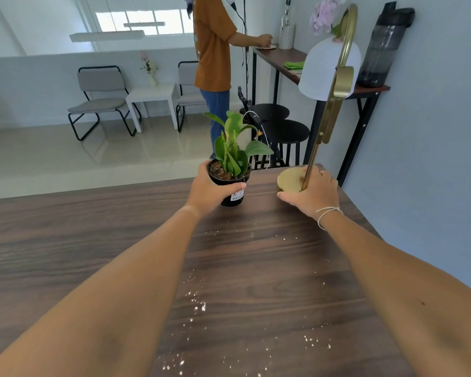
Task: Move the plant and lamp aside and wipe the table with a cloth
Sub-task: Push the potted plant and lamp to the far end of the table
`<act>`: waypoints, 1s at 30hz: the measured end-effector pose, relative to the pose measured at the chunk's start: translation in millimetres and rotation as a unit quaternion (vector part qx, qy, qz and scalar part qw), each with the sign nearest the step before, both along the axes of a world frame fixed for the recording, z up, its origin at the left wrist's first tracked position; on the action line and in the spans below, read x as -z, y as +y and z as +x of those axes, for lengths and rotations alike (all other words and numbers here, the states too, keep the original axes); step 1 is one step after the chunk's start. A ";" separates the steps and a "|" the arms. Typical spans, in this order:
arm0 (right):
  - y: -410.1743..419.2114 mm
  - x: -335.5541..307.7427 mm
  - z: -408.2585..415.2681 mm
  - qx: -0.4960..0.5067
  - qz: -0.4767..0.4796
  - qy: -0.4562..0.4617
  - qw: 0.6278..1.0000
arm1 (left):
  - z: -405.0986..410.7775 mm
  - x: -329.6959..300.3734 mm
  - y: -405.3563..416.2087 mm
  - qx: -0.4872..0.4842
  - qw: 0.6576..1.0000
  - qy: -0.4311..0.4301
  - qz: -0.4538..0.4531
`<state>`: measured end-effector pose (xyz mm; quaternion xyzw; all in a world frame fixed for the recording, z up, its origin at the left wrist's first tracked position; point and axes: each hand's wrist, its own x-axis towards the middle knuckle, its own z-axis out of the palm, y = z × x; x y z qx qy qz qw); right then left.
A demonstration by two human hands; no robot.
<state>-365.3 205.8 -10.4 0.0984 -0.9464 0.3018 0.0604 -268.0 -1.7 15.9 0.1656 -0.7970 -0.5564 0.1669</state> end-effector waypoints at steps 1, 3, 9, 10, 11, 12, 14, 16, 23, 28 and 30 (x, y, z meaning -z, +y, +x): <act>-1.0 1.8 -5.3 -0.001 0.002 -0.003 1.000 | -6.7 0.3 0.5 0.001 1.000 0.002 0.001; -3.1 6.6 -14.4 -0.004 0.007 -0.009 1.000 | -18.0 1.0 1.7 0.000 1.000 0.006 0.002; 1.1 14.9 -33.2 -0.006 0.006 -0.018 1.000 | -44.9 6.0 4.8 0.008 1.000 0.003 0.002; 2.9 15.8 -35.4 -0.007 0.003 -0.017 1.000 | -48.0 6.6 6.4 0.009 1.000 0.004 0.003; 4.8 16.0 -37.1 -0.009 0.003 -0.014 1.000 | -51.2 7.6 7.9 0.010 1.000 0.004 0.005; 6.8 16.3 -39.4 -0.011 0.001 -0.010 1.000 | -54.2 8.6 9.5 0.012 1.000 0.005 0.006; 10.1 16.2 -42.9 -0.012 -0.006 -0.017 1.000 | -60.3 9.6 13.1 0.015 1.000 0.006 0.006; 12.5 16.1 -46.3 -0.009 -0.012 -0.027 1.000 | -65.9 9.7 17.5 0.019 1.000 0.004 0.006; 15.7 18.5 -55.0 0.000 -0.027 -0.036 0.999 | -80.7 13.3 32.7 0.032 0.999 -0.001 0.005; 17.1 21.6 -58.7 -0.002 -0.023 -0.038 0.999 | -84.5 19.3 36.4 0.030 0.999 -0.011 -0.001; 17.5 23.9 -59.9 -0.005 -0.009 -0.034 0.999 | -85.2 21.8 37.3 0.027 1.000 -0.010 -0.001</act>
